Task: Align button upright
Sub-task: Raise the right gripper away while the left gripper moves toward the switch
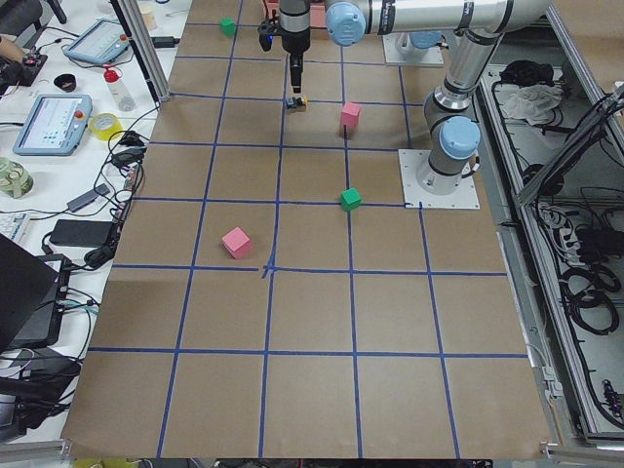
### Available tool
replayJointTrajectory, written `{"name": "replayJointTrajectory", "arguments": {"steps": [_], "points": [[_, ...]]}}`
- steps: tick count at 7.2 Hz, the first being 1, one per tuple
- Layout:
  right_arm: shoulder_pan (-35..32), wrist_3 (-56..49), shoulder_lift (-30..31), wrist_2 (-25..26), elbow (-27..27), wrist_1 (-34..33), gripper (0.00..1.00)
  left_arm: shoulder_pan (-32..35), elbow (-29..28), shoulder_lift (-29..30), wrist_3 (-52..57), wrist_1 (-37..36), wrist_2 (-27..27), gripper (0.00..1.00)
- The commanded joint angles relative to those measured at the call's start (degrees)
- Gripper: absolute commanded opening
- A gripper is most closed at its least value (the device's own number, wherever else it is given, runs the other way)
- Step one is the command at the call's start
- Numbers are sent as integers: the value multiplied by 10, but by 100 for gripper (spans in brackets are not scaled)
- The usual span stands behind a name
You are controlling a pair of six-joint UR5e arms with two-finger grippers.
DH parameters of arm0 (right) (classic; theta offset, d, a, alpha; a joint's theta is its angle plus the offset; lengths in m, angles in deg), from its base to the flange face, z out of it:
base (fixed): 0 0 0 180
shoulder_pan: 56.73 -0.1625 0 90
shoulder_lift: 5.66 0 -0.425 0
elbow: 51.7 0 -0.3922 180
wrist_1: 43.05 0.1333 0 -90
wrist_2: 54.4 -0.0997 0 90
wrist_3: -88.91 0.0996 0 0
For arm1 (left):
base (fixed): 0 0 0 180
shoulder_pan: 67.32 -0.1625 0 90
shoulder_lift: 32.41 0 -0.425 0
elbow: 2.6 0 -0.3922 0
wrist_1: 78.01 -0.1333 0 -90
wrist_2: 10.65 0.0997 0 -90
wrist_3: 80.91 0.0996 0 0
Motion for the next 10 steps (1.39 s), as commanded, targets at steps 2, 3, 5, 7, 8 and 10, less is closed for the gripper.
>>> {"name": "replayJointTrajectory", "arguments": {"steps": [2, 3, 5, 7, 8, 10], "points": [[-34, 104, 12, 7, 2, -3, 100, -33, 2, 14, -7, -14, -8, 100], [-58, 163, 12, 8, 2, -7, 100, -12, 21, 16, -14, -60, -6, 100], [-70, 183, 11, 36, 2, -8, 100, 67, 99, 18, -50, -261, 0, 100], [-69, 195, 8, 36, -3, -29, 100, 120, 153, 29, -97, -391, 2, 100], [-68, 195, 7, 37, -6, -30, 100, 154, 174, 38, -154, -440, 2, 100], [-68, 195, 7, 37, -9, -29, 100, 251, 236, 76, -235, -563, 96, 100]]}}
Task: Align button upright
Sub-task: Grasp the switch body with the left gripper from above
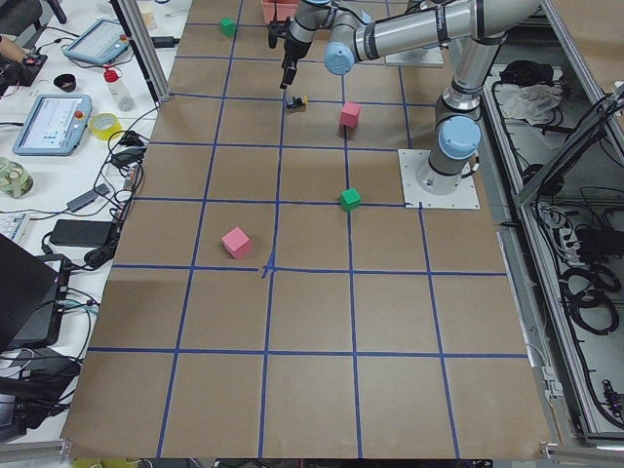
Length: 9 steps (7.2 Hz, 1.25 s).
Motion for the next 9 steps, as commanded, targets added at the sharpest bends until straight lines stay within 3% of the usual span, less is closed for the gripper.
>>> {"name": "replayJointTrajectory", "arguments": {"steps": [1, 5, 6, 9], "points": [[0, 2, 0, 0, -1, 0, 100, 89, 40, 46, -127, -78, 57, 100], [1, 17, 2, 10, -2, 7, 100, 106, 40, 155, -166, -189, 54, 100], [0, 16, 1, 40, -2, 7, 100, 107, 39, 174, -167, -190, 47, 100], [0, 16, 1, 31, -3, 8, 100, 111, 38, 208, -168, -191, 40, 98]]}}
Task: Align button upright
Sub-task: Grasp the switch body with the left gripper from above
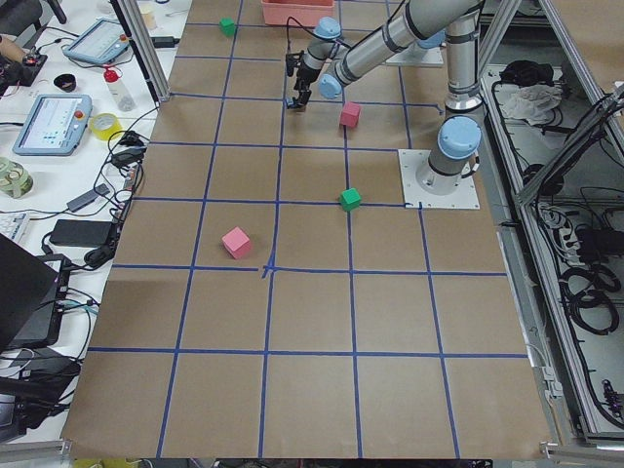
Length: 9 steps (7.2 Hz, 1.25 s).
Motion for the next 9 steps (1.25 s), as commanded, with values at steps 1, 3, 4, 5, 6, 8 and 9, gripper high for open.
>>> {"name": "replayJointTrajectory", "arguments": {"steps": [1, 3, 4, 5, 6, 8, 9], "points": [[0, 0, 0, -2, 0, 0, 100, 0, -2, 15, -14, 1, -23, 93], [0, 0, 0, -2, 0, 0, 100, 1, -4, 16, -21, 6, -35, 34], [0, 0, 0, -2, 0, 0, 100, 1, -4, 16, -25, 18, -34, 3], [0, 0, 0, -2, 0, 0, 100, 1, -10, 13, -32, 28, -33, 0], [0, 0, 0, -2, 0, 0, 100, 1, -27, 7, -59, 48, -32, 0], [0, 0, 0, -2, 0, 1, 100, -2, -101, -4, -81, 176, -35, 0], [0, 0, 0, -1, 0, 1, 100, -13, -144, -11, -115, 249, -59, 0]]}}
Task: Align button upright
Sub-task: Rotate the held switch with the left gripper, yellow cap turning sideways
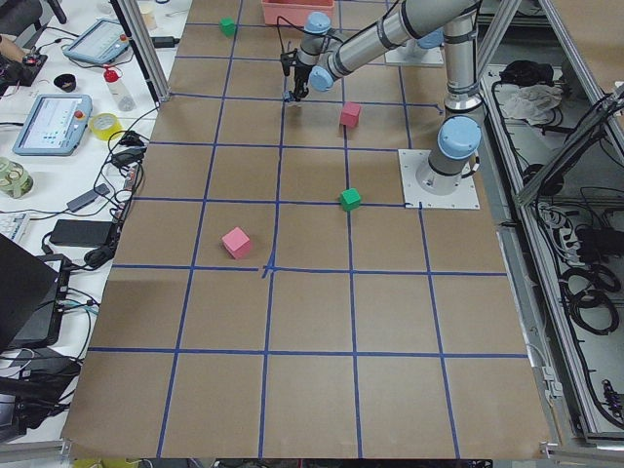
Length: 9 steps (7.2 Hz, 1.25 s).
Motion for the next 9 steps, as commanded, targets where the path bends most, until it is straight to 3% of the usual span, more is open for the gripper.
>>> {"name": "replayJointTrajectory", "arguments": {"steps": [1, 2, 4, 8, 9], "points": [[0, 0, 0, 2, 0, 0, 100, -41, -77, -17, -67, 154, -65, 0], [1, -1, 1, 3, -1, 1, 100, -83, -76, -28, -89, 165, -128, 0], [0, -1, 0, 3, -1, 1, 100, -168, -64, -27, -212, 168, -349, 0], [0, -3, 1, 2, -1, 2, 100, -221, 25, 3, -253, 168, -609, 0], [0, -3, 1, 2, -1, 2, 100, -230, 35, 11, -252, 170, -632, 0]]}}
